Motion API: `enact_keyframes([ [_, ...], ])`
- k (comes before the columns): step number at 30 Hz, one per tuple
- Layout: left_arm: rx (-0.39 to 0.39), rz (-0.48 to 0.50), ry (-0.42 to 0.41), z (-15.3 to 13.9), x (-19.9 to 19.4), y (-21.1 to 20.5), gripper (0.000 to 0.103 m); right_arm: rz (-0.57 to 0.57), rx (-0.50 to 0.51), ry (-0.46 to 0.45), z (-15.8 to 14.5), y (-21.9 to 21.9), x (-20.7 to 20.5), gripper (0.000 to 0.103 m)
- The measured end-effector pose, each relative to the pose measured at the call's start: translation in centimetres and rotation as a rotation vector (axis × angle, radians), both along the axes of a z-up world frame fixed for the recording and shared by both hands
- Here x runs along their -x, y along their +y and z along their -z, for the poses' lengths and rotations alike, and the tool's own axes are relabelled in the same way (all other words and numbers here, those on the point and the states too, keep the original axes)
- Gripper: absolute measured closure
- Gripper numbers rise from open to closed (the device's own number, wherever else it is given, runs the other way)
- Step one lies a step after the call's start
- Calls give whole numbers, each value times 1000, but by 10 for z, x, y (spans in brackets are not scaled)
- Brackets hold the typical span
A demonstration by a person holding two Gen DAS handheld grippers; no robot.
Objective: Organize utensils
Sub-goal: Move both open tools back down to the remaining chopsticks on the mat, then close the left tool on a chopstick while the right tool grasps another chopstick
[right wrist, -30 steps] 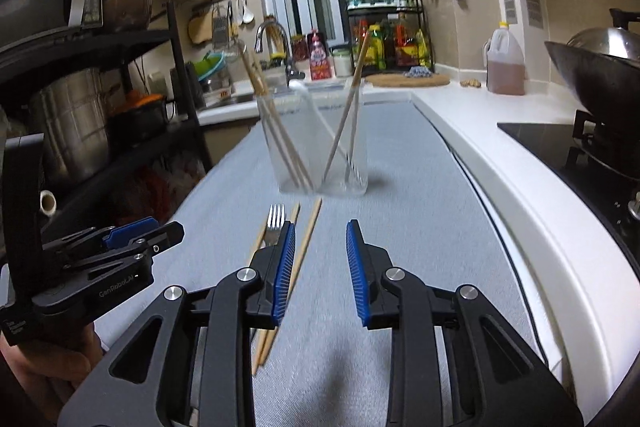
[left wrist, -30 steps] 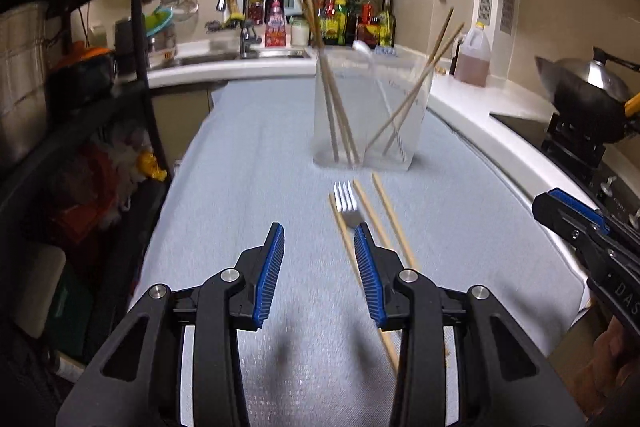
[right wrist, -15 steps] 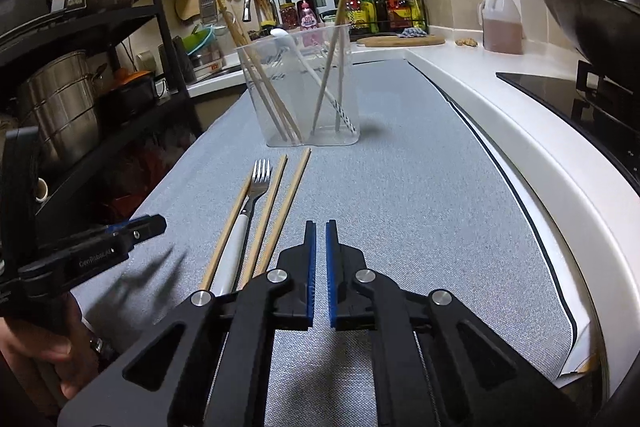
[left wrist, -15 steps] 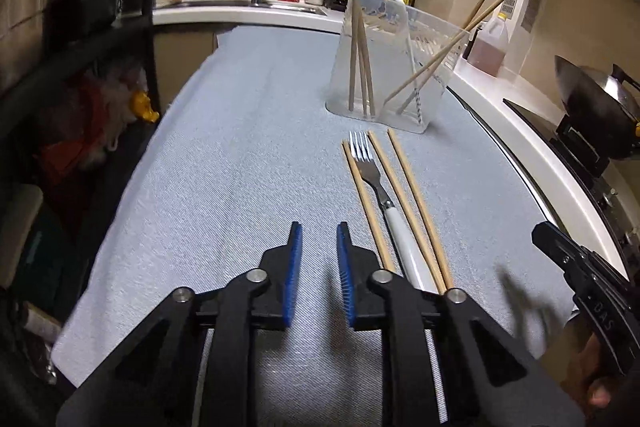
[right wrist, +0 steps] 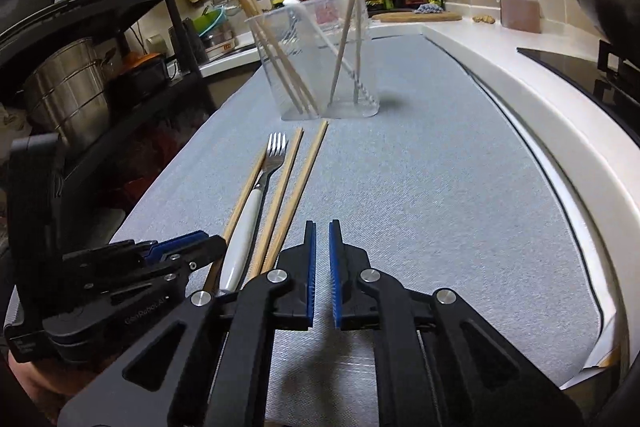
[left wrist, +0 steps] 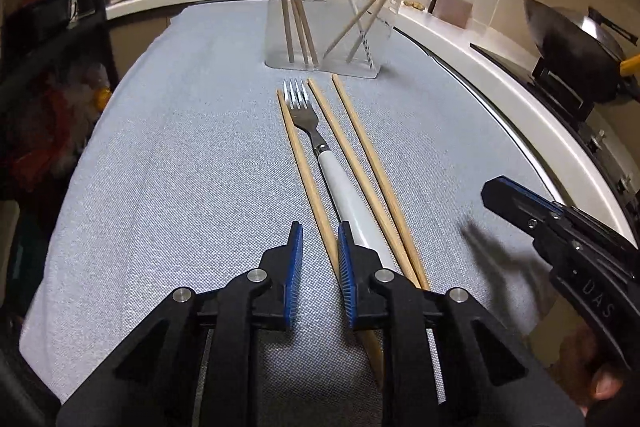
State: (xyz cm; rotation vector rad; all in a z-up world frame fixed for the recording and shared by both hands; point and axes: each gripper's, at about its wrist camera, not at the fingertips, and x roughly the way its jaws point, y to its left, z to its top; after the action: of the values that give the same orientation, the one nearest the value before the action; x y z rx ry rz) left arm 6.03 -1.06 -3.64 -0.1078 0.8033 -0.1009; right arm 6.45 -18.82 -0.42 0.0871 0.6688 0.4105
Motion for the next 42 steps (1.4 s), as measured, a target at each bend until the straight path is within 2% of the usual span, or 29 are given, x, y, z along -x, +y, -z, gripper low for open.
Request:
enact_keyframes([
  [3,-54,-30,-5,-3,1,4,91,-31,-2,35,5,11,-6,94],
  [4,-57,-49,-4,-3,3,8,94,-37,-4,41,5,14,-7,94],
  [10,-23,-92,0,-4,6,28,94,-71,7,111,16,40,-19,88],
  [12,-12,-92,0,-4,7,29,94,-60,61,116,19,49,-20,86],
  [13,-11,-90,1,-4,6,29,94,-51,76,106,18,51,-19,82],
  [17,-13,-81,5,-1,4,27,94,-12,144,93,17,49,-17,81],
  [19,-12,-82,4,-1,4,27,94,-1,152,89,18,46,-16,86],
  [22,-17,-84,1,-1,4,27,94,5,176,75,19,47,-14,87],
  [23,-20,-85,-1,-1,5,27,93,11,194,65,19,48,-13,90],
  [24,-22,-86,-4,0,6,27,93,14,205,58,19,47,-12,98],
  [33,-92,-71,-37,1,21,14,92,94,232,31,18,16,-5,98],
  [38,-102,-77,-46,0,28,13,92,147,230,25,19,-6,-3,98],
  [42,-123,-75,-56,0,30,10,92,148,214,27,20,-17,-4,97],
])
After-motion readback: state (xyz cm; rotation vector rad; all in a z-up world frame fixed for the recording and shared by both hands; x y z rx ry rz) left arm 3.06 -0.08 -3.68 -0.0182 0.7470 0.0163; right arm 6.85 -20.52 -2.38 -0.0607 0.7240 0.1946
